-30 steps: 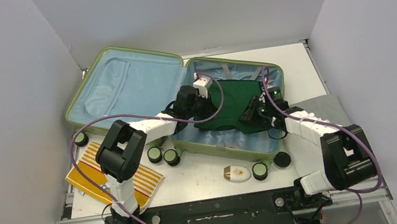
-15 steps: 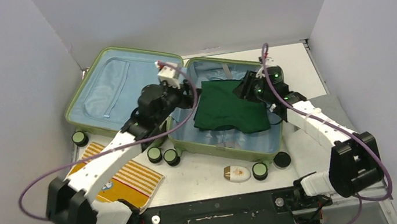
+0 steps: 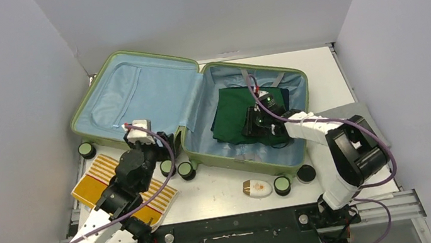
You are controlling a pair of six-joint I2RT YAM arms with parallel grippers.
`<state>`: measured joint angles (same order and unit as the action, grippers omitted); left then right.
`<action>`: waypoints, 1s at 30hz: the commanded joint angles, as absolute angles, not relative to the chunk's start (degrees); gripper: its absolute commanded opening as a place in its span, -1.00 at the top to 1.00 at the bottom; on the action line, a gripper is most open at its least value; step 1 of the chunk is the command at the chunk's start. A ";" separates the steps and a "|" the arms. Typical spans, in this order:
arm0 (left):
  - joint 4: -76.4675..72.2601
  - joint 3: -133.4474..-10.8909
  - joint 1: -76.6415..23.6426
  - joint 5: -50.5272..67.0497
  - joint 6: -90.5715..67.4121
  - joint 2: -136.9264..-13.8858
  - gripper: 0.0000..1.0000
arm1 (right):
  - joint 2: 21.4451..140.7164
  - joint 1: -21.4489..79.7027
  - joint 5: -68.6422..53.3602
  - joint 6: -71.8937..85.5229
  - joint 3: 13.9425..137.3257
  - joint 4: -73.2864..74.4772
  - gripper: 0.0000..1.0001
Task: Pack the luggage
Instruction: Pick up the makeup from the center of the board.
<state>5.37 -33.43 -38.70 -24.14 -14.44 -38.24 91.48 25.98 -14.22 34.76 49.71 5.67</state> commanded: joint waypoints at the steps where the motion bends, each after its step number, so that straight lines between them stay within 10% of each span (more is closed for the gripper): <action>1: 4.79 -33.52 -39.27 -33.05 -13.99 -32.85 -0.29 | 90.60 25.22 -10.62 34.12 49.23 4.79 0.36; 12: 7.36 -36.50 -39.11 -48.30 -7.95 -31.16 -0.41 | 66.77 36.07 7.05 25.34 47.68 1.16 -0.39; 30: 1.92 -32.27 -37.44 -35.96 -6.83 -33.83 -0.57 | 54.68 69.87 6.67 16.34 46.12 27.85 -0.27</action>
